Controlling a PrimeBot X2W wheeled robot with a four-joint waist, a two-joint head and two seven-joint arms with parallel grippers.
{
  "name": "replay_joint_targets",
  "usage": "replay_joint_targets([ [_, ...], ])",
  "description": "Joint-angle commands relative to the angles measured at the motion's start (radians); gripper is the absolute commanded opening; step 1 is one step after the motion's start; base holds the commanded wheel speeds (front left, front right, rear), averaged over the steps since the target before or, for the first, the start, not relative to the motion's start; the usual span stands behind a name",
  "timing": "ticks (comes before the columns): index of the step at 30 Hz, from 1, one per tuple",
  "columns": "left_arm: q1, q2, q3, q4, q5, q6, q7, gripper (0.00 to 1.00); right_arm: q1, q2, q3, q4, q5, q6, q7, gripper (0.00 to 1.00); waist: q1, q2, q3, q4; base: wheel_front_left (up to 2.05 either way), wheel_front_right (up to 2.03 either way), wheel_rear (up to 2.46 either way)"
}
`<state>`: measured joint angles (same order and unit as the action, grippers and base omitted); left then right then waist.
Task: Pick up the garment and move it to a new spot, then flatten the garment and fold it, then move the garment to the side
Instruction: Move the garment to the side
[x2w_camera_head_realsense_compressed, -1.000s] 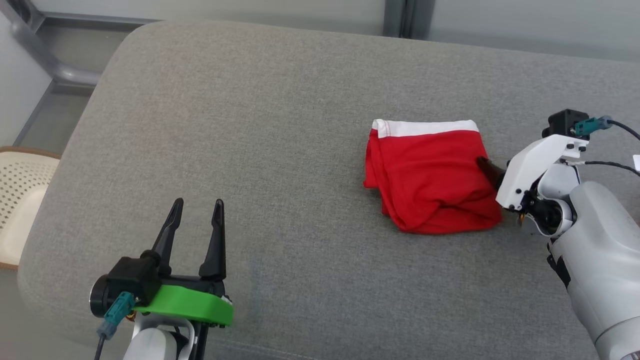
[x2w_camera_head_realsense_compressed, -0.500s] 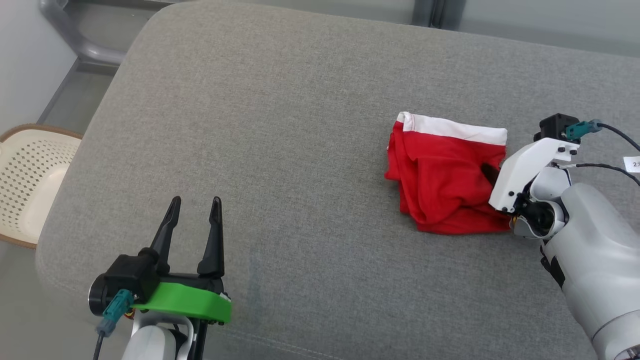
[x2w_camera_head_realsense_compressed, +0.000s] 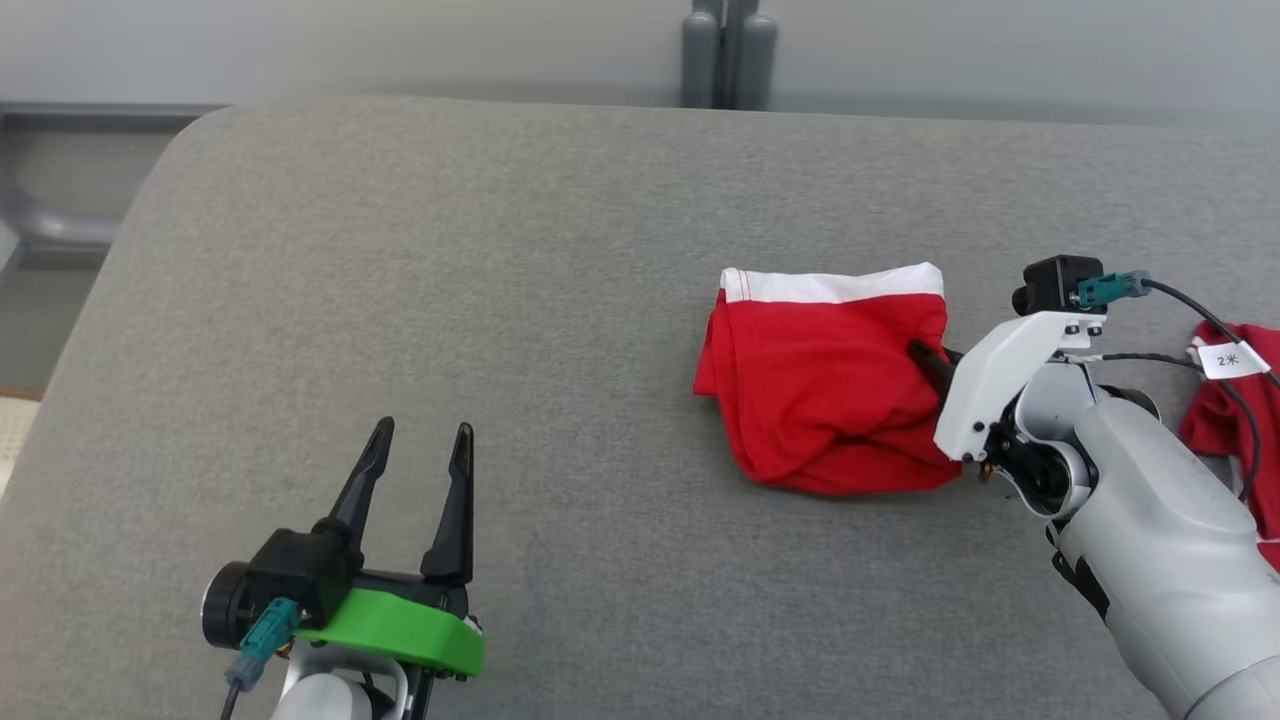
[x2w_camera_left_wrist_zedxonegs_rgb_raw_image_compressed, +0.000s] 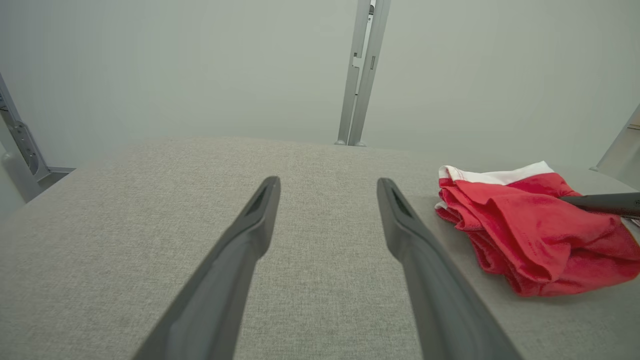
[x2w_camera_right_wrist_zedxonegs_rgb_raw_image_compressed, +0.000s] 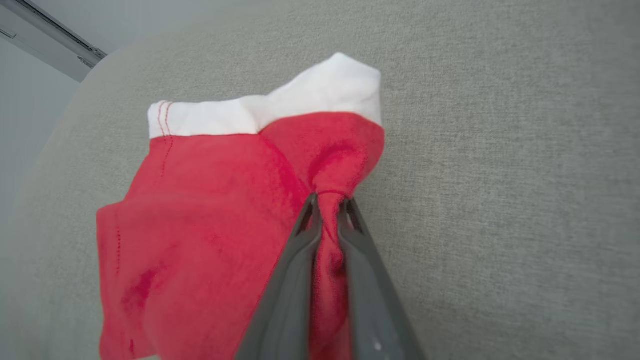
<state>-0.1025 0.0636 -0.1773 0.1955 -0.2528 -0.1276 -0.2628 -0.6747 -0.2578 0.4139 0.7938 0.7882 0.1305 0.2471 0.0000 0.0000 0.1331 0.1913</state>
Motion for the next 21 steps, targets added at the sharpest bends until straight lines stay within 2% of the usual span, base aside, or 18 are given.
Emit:
replay_joint_targets([
  [1, 0.014, 0.009, -0.008, 0.001, 0.005, -0.003, -0.002, 1.0, 0.02, -0.016, 0.012, -0.013, 0.01, 0.0, -0.007, 0.0, 0.0, 0.0, -0.066, -0.116, 0.0, 0.0, 0.0],
  [13, -0.003, 0.039, -0.053, -0.004, -0.011, -0.004, -0.002, 1.0, 0.029, -0.063, 0.073, -0.105, 0.055, 0.0, -0.042, 0.0, 0.0, 0.0, -0.056, -0.332, 0.0, 0.0, 0.0],
  [17, -0.018, 0.046, -0.062, -0.01, -0.013, -0.004, -0.002, 1.0, 0.021, -0.08, 0.084, -0.122, 0.062, 0.0, -0.049, 0.0, 0.0, 0.0, -0.034, -0.374, 0.0, 0.0, 0.0],
  [21, -0.041, 0.061, -0.073, -0.018, -0.011, -0.004, -0.002, 1.0, -0.01, -0.111, 0.095, -0.14, 0.065, 0.0, -0.067, 0.0, 0.0, 0.0, 0.006, -0.388, 0.0, 0.0, 0.0],
])
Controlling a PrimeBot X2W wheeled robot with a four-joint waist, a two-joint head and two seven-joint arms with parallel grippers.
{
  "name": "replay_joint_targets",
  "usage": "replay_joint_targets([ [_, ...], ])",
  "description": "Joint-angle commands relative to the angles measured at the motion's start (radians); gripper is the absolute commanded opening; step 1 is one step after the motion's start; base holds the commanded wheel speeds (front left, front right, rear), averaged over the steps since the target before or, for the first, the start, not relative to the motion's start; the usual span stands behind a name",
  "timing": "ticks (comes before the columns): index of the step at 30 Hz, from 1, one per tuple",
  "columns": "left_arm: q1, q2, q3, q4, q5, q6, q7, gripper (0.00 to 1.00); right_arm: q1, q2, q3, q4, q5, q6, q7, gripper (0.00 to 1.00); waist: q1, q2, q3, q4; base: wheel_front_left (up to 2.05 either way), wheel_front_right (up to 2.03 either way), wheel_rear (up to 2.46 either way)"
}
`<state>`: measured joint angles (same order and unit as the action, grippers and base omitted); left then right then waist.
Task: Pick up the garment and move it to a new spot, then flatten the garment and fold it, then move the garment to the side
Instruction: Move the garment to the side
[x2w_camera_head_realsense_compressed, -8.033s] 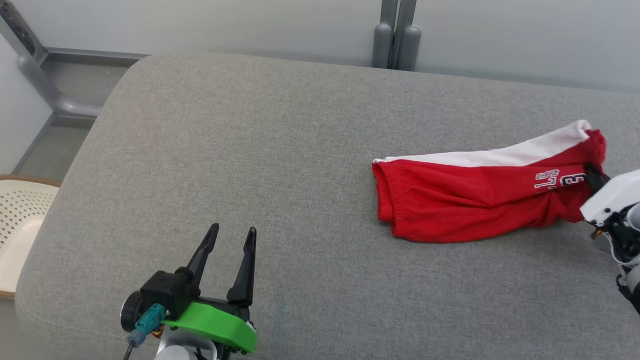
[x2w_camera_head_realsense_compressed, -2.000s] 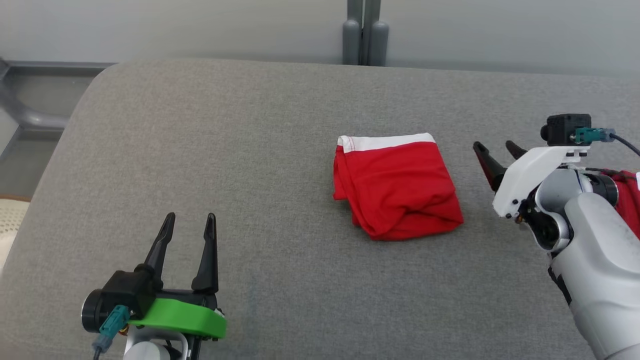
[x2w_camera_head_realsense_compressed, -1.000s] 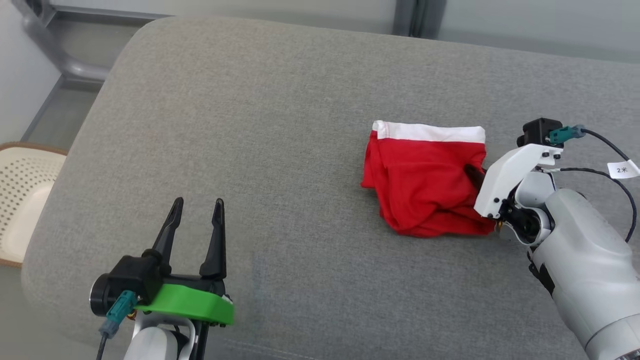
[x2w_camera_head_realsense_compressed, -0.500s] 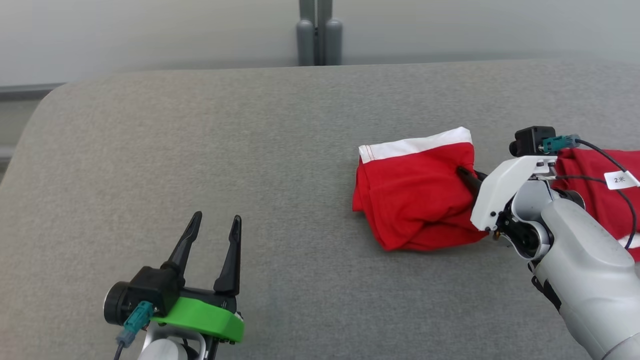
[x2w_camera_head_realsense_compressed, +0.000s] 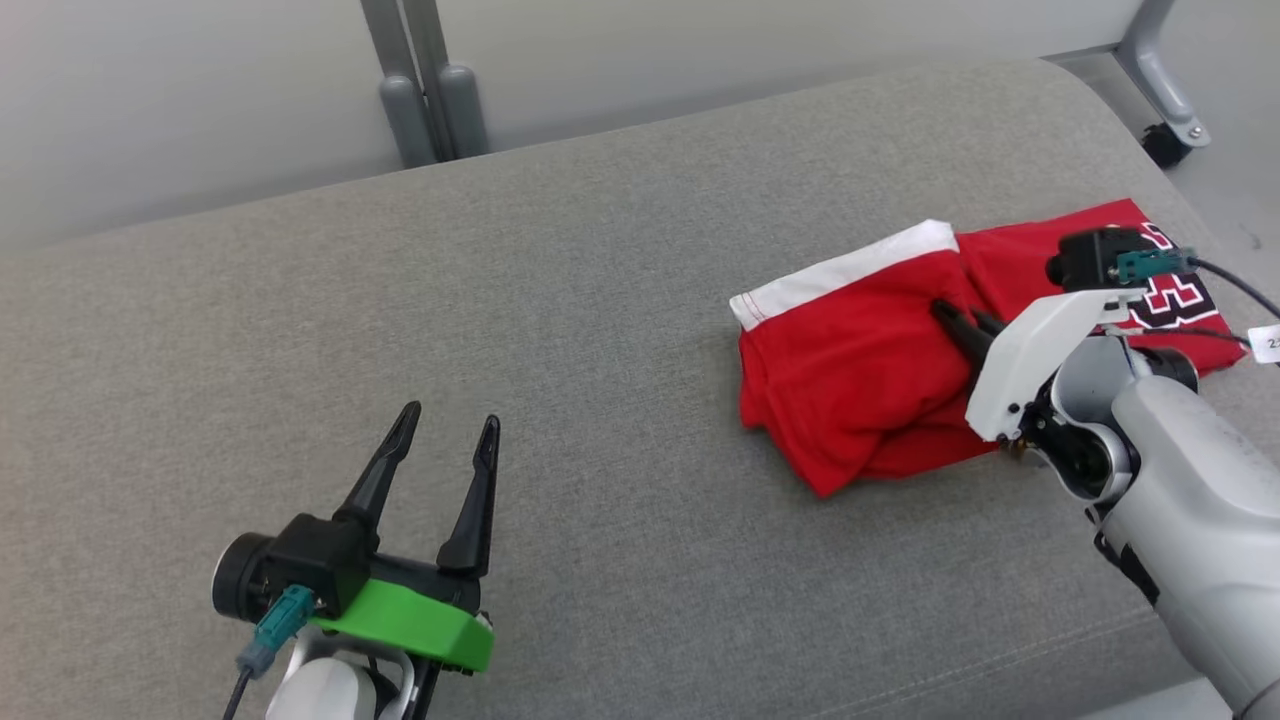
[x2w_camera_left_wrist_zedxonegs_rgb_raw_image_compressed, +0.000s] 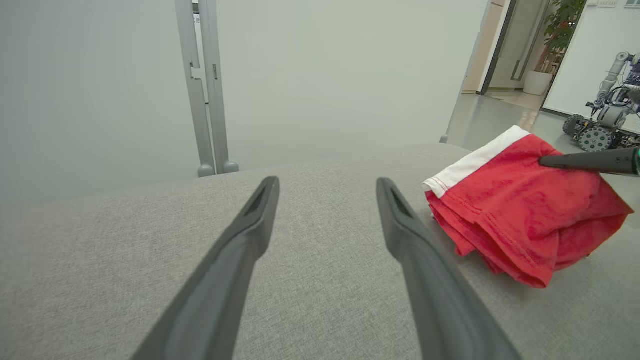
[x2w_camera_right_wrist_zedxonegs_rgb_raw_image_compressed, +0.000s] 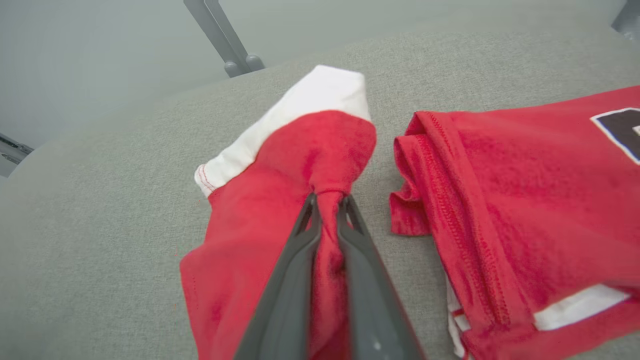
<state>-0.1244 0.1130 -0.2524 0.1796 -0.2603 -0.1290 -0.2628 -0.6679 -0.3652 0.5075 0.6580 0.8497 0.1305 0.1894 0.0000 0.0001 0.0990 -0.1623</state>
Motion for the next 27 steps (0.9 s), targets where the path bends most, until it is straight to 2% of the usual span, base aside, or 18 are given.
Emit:
replay_joint_targets([
  [1, -0.024, 0.017, 0.0, -0.004, -0.004, -0.003, -0.002, 1.0, -0.026, -0.016, 0.005, -0.006, -0.001, 0.0, -0.013, 0.0, 0.0, -0.0001, 0.054, -0.034, 0.0, 0.0, 0.0],
  [13, -0.105, 0.077, -0.016, -0.032, -0.006, -0.003, 0.019, 1.0, -0.141, -0.181, 0.008, 0.068, -0.034, 0.0, -0.029, 0.0, 0.0, -0.0001, 0.217, 0.027, 0.0, 0.0, 0.0],
  [17, -0.122, 0.086, -0.022, -0.037, -0.01, -0.003, 0.021, 1.0, -0.153, -0.231, 0.022, 0.137, -0.055, 0.0, -0.044, 0.0, 0.0, -0.0001, 0.245, 0.052, 0.0, 0.0, 0.0],
  [21, -0.13, 0.089, -0.013, -0.037, -0.017, 0.004, 0.017, 1.0, -0.17, -0.246, 0.015, 0.22, -0.078, 0.0, -0.099, 0.0, 0.0, -0.0001, 0.256, 0.073, 0.0, 0.0, 0.0],
  [22, -0.13, 0.089, -0.012, -0.037, -0.018, 0.006, 0.016, 1.0, -0.174, -0.243, 0.013, 0.237, -0.08, 0.0, -0.112, 0.17, 0.0, -0.0001, 0.256, 0.077, 0.0, 0.0, 0.0],
  [23, -0.13, 0.09, -0.011, -0.037, -0.02, 0.007, 0.015, 1.0, -0.174, -0.237, 0.015, 0.255, -0.083, 0.0, -0.127, 0.47, 0.0, -0.0001, 0.255, 0.082, 0.0, 0.0, 0.0],
  [24, -0.129, 0.091, -0.01, -0.036, -0.021, 0.008, 0.014, 1.0, -0.178, -0.233, 0.016, 0.265, -0.087, 0.0, -0.145, 1.0, 0.0, -0.0001, 0.253, 0.084, 0.0, 0.0, 0.0],
  [27, -0.123, 0.086, -0.011, -0.029, -0.027, 0.011, 0.012, 1.0, -0.179, -0.223, 0.023, 0.302, -0.1, 0.0, -0.201, 1.0, 0.0, -0.0001, 0.234, 0.094, 0.0, 0.0, 0.0],
])
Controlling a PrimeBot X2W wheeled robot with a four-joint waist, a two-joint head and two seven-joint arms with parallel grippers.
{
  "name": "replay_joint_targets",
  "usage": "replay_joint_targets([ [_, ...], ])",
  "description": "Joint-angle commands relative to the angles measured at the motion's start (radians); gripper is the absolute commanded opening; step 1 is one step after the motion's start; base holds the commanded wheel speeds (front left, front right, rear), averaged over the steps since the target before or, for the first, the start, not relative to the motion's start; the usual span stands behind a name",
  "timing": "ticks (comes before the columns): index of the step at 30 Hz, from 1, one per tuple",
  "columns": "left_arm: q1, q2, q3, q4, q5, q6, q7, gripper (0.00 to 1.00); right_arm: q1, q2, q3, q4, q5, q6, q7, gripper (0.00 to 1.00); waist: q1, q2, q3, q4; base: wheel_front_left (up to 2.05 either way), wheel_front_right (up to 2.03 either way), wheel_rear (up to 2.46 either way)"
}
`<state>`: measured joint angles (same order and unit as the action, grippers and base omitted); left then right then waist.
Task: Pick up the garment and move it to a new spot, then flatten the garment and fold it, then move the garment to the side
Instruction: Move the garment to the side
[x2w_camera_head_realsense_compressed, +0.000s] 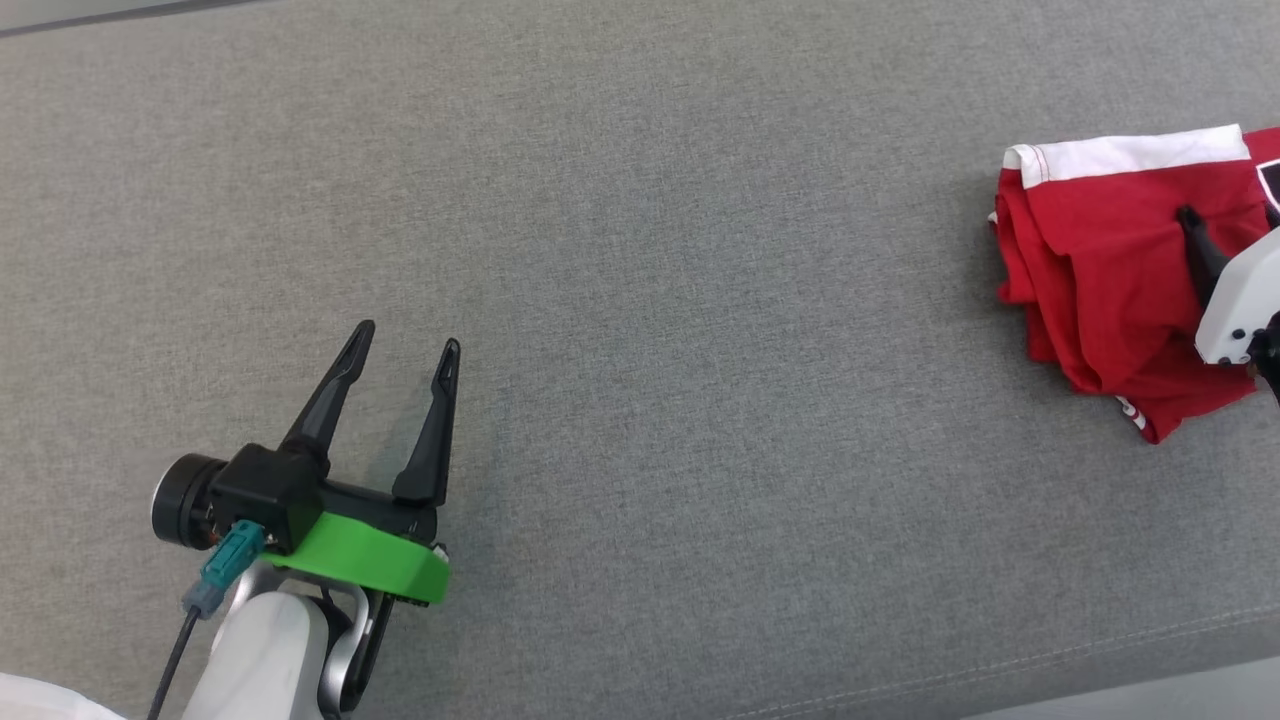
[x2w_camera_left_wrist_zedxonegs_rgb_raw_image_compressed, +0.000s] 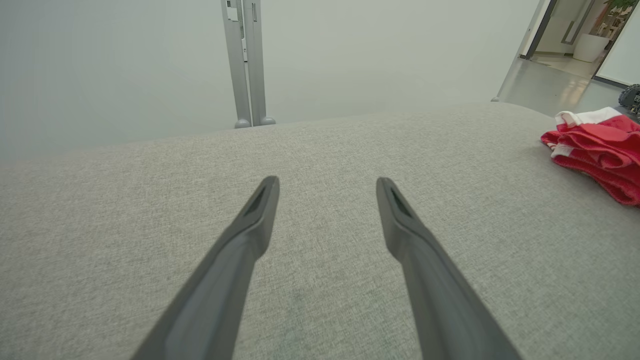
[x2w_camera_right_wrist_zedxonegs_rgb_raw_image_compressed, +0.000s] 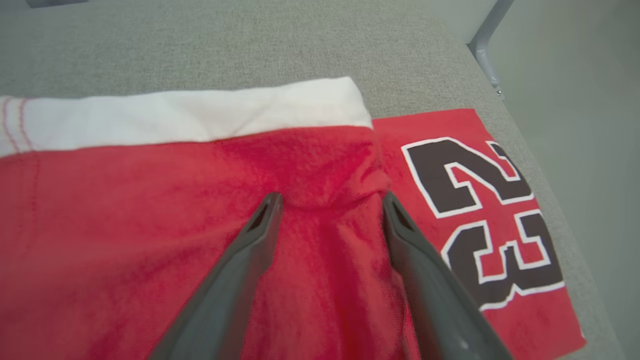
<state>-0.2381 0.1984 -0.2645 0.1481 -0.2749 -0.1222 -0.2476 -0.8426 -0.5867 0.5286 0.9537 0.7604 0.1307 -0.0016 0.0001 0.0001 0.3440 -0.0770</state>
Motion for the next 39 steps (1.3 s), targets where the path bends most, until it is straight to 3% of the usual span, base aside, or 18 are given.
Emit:
replay_joint_targets([
  [1, -0.006, -0.002, 0.001, 0.004, -0.012, 0.006, -0.005, 1.0, -0.006, -0.003, 0.004, 0.014, -0.017, 0.0, -0.032, 1.0, -0.0001, -0.0001, -0.019, 0.011, 0.0, 0.0, 0.0],
  [9, 0.043, -0.013, 0.021, 0.028, -0.025, 0.02, -0.014, 1.0, 0.005, -0.007, 0.007, 0.07, -0.074, 0.0, -0.205, 1.0, -0.0001, -0.0001, -0.135, 0.027, 0.0, 0.0, 0.0],
  [14, 0.094, -0.02, 0.073, 0.012, -0.045, 0.055, -0.018, 1.0, 0.033, -0.002, -0.003, 0.003, -0.166, 0.0, -0.261, 1.0, -0.0001, -0.0001, -0.222, 0.035, 0.0, 0.0, 0.0],
  [20, 0.166, -0.023, 0.114, -0.013, -0.072, 0.061, -0.017, 1.0, 0.187, 0.041, -0.177, -0.219, -0.261, 0.0, -0.263, 1.0, -0.0001, -0.0001, -0.327, 0.053, 0.0, 0.0, 0.0],
  [28, 0.237, -0.017, 0.123, -0.039, -0.069, 0.075, -0.017, 1.0, 0.47, 0.171, -0.366, -0.529, -0.37, 0.0, -0.263, 1.0, -0.0001, -0.0001, -0.378, 0.078, 0.0, 0.0, 0.0],
  [33, 0.26, -0.027, 0.14, -0.047, -0.054, 0.089, -0.017, 1.0, 0.629, 0.256, -0.44, -0.665, -0.417, 0.0, -0.263, 1.0, -0.0001, -0.0001, -0.387, 0.093, 0.0, 0.0, 0.0],
  [39, 0.288, -0.048, 0.172, -0.03, -0.023, 0.084, -0.017, 1.0, 0.751, 0.329, -0.478, -0.746, -0.439, 0.0, -0.263, 1.0, -0.0001, -0.0001, -0.389, 0.103, 0.0, 0.0, 0.0],
])
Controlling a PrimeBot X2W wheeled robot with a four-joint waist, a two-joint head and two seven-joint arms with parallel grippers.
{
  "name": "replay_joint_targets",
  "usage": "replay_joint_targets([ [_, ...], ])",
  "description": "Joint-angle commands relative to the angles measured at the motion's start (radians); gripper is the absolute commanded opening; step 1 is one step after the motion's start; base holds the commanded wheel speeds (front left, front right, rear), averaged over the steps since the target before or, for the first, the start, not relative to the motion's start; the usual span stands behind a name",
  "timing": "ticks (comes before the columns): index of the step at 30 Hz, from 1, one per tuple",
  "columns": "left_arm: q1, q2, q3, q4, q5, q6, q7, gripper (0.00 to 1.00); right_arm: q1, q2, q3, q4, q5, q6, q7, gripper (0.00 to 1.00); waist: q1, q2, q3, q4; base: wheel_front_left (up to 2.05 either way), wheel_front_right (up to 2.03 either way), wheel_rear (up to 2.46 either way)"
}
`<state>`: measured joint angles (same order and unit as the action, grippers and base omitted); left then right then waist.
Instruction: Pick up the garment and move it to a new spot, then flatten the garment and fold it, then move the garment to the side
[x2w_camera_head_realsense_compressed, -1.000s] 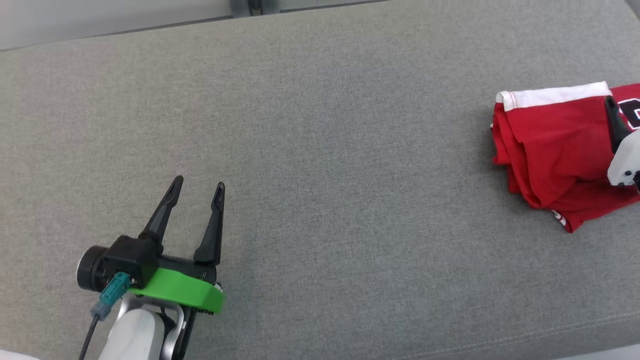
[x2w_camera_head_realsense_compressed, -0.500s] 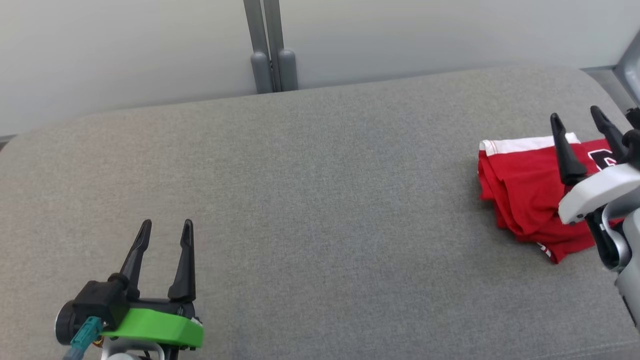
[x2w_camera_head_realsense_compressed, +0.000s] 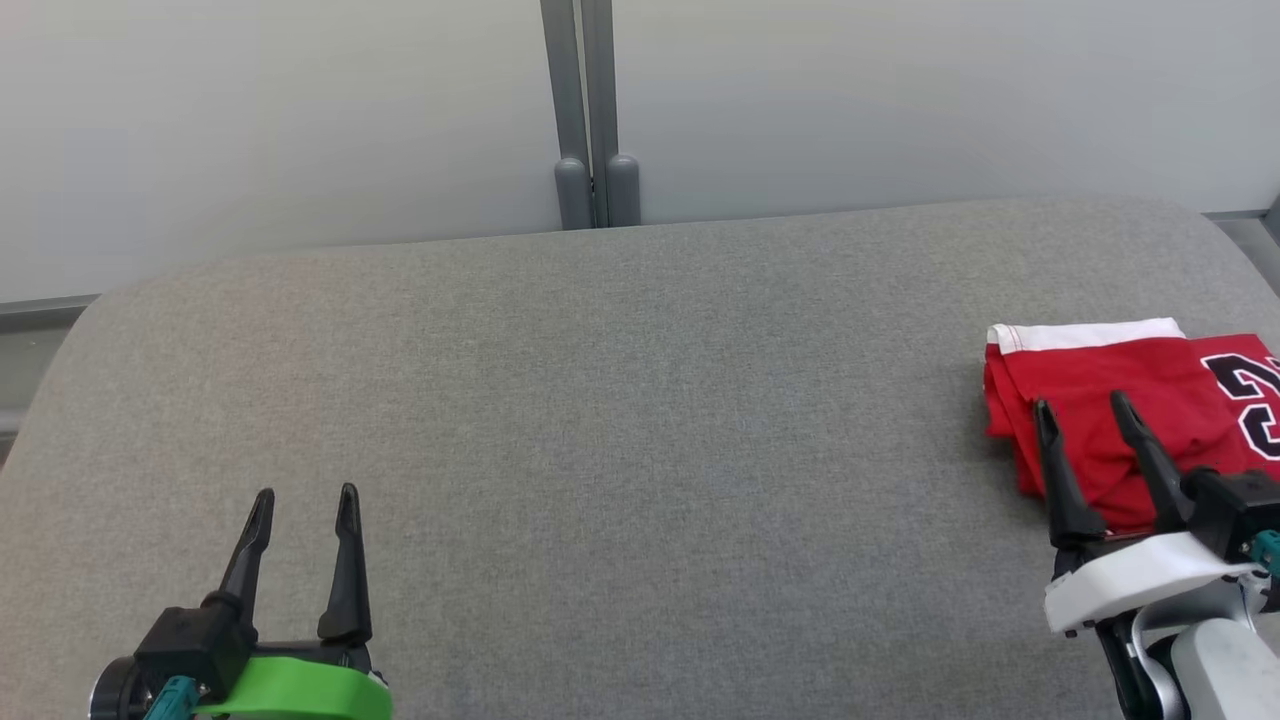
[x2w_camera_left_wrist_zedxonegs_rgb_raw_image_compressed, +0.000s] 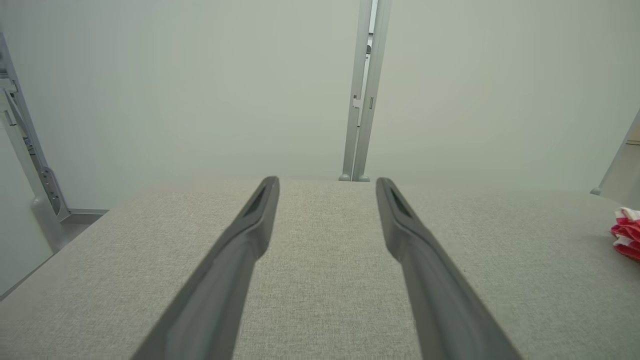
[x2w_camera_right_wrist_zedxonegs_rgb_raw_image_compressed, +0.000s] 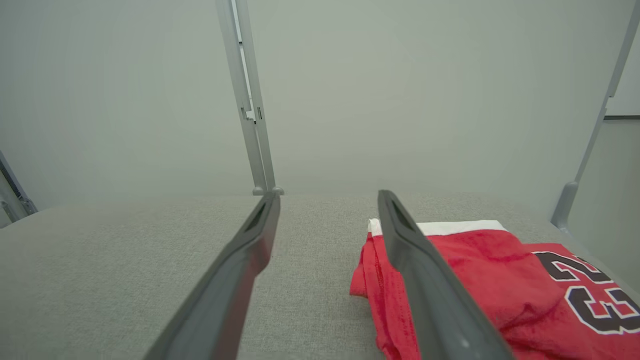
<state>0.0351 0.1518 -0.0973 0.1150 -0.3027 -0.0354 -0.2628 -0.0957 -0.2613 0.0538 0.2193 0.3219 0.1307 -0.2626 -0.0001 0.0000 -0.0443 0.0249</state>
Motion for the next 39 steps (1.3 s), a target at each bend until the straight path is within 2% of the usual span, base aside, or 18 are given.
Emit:
replay_joint_targets([
  [1, 0.018, -0.006, 0.011, 0.007, 0.011, -0.004, -0.002, 1.0, 0.012, 0.01, -0.005, -0.02, 0.002, 0.0, -0.002, 1.0, 0.0001, 0.0, -0.001, 0.001, 0.0, 0.0, 0.0],
  [12, 0.0, -0.04, 0.039, 0.047, 0.095, -0.046, -0.002, 1.0, 0.027, 0.026, 0.009, -0.017, 0.0, 0.0, -0.002, 1.0, 0.0001, 0.0, 0.0, 0.006, 0.0, 0.0, 0.0],
  [25, -0.012, -0.065, 0.058, 0.082, 0.111, -0.073, -0.002, 1.0, 0.012, 0.029, 0.015, -0.002, 0.012, 0.0, -0.002, 1.0, 0.0001, 0.0, -0.003, 0.009, 0.0, 0.0, 0.0],
  [26, 0.003, -0.066, 0.056, 0.085, 0.106, -0.07, 0.001, 0.0, 0.021, 0.031, 0.014, -0.001, 0.009, 0.0, 0.0, 0.0, 0.0001, 0.0, -0.003, 0.009, 0.0, 0.0, 0.0],
  [29, 0.012, -0.07, 0.059, 0.11, 0.096, -0.071, 0.009, 0.0, 0.036, 0.043, 0.017, 0.018, 0.019, 0.0, 0.004, 0.0, 0.0001, 0.0, -0.003, 0.009, 0.0, 0.0, 0.0],
  [39, -0.016, -0.075, 0.084, 0.117, -0.097, -0.074, 0.064, 0.0, 0.026, 0.066, -0.011, 0.02, 0.193, 0.0, 0.057, 0.0, 0.0001, 0.0, 0.001, 0.006, 0.0, 0.0, 0.0],
])
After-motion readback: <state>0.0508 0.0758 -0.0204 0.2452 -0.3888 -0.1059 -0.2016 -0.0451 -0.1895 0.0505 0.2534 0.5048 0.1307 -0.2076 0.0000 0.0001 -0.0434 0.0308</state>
